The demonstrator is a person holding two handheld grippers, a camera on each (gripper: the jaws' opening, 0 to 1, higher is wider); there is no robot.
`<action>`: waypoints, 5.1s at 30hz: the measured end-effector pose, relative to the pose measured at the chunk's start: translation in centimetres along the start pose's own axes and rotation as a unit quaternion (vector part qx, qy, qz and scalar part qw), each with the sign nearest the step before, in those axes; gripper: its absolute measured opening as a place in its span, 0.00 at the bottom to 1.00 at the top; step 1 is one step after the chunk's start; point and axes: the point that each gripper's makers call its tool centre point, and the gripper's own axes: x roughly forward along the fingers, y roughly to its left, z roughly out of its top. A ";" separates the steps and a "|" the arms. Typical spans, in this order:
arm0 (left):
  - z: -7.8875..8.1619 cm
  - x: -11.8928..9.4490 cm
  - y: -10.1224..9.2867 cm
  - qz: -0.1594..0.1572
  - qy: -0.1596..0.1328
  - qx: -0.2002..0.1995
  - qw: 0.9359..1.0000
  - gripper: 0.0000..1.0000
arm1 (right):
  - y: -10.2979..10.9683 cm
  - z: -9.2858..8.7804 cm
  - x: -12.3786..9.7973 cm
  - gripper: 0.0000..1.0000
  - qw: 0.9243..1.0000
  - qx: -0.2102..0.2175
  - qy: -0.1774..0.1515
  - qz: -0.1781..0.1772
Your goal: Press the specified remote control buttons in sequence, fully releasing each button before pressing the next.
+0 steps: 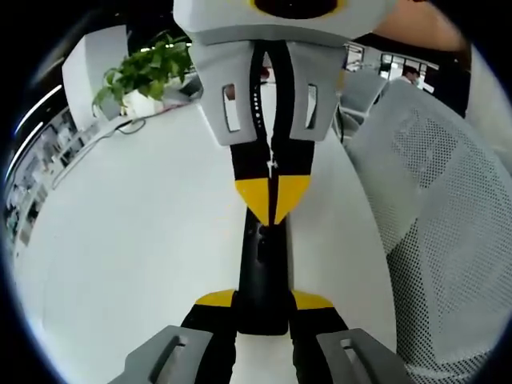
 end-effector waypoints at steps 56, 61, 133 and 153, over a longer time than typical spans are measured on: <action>0.0 0.0 -0.1 0.000 -0.003 -0.002 1.000 0.25 | 0.7 0.0 0.9 0.00 0.997 -0.062 0.035 -0.022; 0.0 0.0 -0.1 0.001 -0.003 -0.002 1.000 0.25 | 0.5 0.0 0.6 0.00 1.000 -0.019 0.001 -0.020; 0.1 0.0 0.0 0.000 -0.024 -0.006 1.000 0.25 | -0.9 0.8 1.0 0.00 0.999 -0.033 0.015 -0.017; 0.1 0.0 0.0 0.000 -0.025 -0.006 1.000 0.25 | -1.0 0.7 0.9 0.00 0.999 -0.042 0.032 -0.013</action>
